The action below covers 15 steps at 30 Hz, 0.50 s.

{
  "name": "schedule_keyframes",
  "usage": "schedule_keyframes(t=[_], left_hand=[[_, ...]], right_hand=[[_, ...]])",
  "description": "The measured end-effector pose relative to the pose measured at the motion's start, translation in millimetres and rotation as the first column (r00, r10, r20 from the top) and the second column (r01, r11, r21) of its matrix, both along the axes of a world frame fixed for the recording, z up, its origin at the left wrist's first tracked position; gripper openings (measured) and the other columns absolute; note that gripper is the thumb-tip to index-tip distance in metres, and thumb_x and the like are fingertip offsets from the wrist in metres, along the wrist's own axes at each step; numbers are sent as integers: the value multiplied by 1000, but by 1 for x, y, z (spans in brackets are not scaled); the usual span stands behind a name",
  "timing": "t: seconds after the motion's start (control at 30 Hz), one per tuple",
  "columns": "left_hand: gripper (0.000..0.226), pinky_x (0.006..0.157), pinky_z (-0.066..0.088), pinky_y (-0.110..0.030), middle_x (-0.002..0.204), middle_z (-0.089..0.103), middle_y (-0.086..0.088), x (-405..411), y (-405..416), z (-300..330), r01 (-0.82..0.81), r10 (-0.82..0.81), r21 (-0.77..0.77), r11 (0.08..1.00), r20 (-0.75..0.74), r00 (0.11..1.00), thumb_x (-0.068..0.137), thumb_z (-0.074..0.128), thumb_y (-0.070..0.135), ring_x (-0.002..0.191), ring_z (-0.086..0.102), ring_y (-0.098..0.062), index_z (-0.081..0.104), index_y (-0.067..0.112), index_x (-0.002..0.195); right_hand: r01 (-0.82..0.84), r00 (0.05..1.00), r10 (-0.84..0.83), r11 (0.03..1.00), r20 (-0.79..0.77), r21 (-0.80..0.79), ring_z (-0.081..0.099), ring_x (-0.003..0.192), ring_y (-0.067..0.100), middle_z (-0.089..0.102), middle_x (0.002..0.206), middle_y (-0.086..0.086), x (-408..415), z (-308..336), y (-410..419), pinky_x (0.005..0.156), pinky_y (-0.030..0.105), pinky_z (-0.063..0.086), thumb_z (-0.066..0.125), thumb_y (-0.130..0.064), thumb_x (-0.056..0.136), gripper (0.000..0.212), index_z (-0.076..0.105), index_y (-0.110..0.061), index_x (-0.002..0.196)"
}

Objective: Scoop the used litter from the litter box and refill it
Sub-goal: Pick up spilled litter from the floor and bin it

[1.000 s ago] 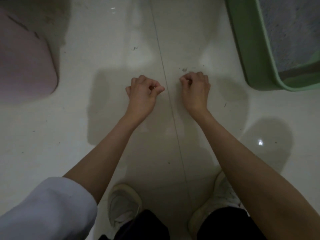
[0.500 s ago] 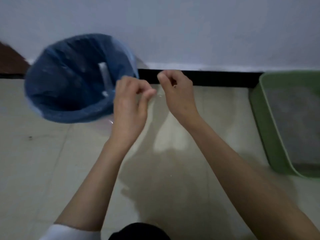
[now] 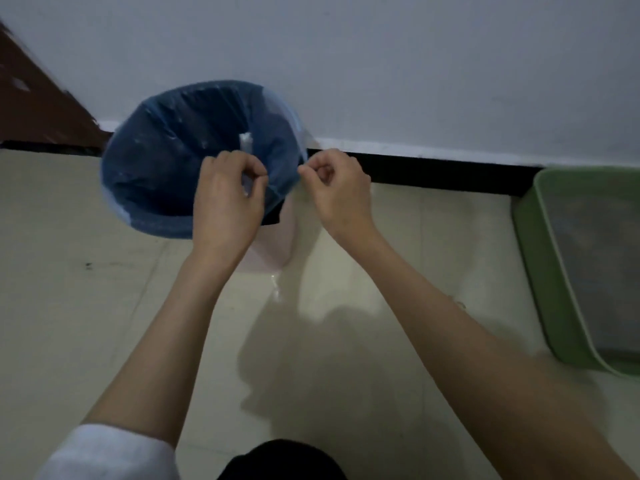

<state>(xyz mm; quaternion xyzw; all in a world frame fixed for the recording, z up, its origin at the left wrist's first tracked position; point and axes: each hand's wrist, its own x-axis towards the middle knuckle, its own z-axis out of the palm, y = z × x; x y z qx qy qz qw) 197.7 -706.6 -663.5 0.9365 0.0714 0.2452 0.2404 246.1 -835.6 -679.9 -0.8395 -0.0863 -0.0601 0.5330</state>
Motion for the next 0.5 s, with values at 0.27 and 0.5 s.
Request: schedule_keyframes(t=[0.27,0.5], left_hand=[[6,72,35,-17,82,58,7,-2,-130,-89,476,-510,-185,860,-279,814,85,61,13,79,48,-14,64,15,90],[14,82,39,-32,94,65,-7,-19,-180,-204,569,-563,-187,801,-558,610,88,59,17,94,53,-27,68,11,97]], right_hand=[[349,891,-344,936,-295,-38,51,72,9,55,72,-10,-34,-99,-135,70,21,40,60,-18,88,5,59,-15,84],[510,659,-574,816,-487,-271,59,87,21,67,98,11,-80,-203,-217,83,29,46,54,-15,91,17,65,-5,98]])
